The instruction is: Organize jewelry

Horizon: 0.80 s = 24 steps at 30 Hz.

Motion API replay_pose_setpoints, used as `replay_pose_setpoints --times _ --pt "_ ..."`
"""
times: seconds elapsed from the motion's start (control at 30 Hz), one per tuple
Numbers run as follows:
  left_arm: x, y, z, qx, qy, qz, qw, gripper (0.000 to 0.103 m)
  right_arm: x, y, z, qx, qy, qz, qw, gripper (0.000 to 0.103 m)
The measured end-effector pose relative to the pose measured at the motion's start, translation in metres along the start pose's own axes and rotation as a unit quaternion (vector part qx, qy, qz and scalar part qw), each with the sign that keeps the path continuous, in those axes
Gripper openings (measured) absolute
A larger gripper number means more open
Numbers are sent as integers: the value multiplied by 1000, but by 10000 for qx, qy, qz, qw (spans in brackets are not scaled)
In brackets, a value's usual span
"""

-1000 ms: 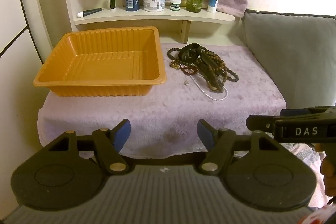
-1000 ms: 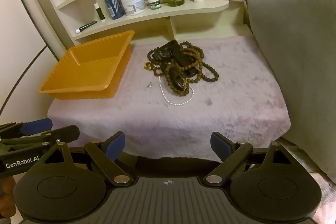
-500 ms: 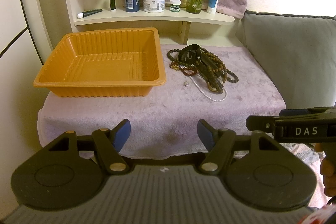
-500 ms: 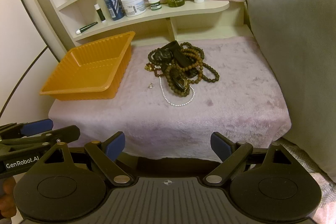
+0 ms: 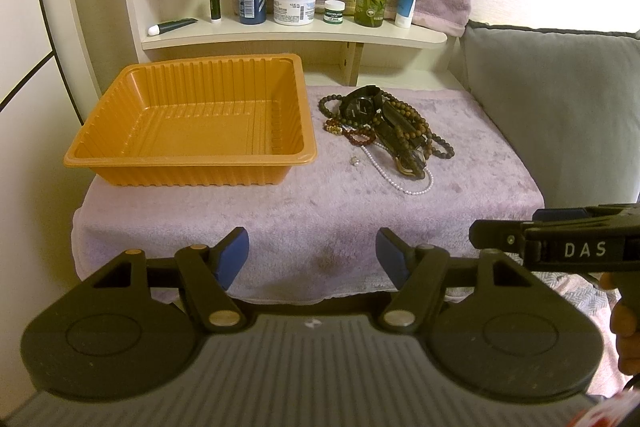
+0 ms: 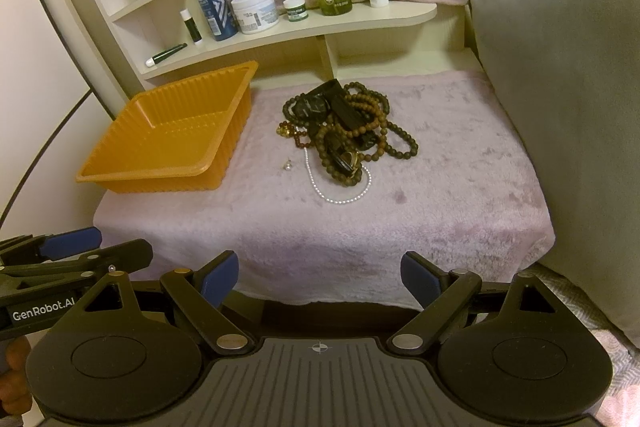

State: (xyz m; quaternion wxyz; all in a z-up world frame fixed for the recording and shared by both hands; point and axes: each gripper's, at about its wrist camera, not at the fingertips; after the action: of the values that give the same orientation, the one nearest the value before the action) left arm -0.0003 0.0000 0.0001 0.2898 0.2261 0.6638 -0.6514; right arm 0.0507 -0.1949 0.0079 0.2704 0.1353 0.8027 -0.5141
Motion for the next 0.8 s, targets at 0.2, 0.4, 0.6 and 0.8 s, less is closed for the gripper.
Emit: replay_pose_setpoints --times 0.2,0.4,0.6,0.8 --pt "0 0 0 -2 0 3 10000 68 0 -1 0 -7 0 5 10000 88" --pt "0 0 0 1 -2 9 10000 68 0 -1 -1 -7 1 8 10000 88" --pt "0 0 0 -3 -1 11 10000 68 -1 -1 -1 -12 1 8 10000 88" --pt "0 0 0 3 -4 14 10000 68 0 -1 -1 -15 3 13 10000 88"
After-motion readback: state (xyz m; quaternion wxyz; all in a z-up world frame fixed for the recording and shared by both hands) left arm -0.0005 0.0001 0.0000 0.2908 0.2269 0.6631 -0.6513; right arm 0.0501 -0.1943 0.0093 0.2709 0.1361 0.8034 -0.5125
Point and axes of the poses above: each gripper's, at about its wrist camera, not at the fingertips, and y roughly the way its jaws point, z to its right, x to its underside, and after that the axes turned 3 degrees about -x, right-handed
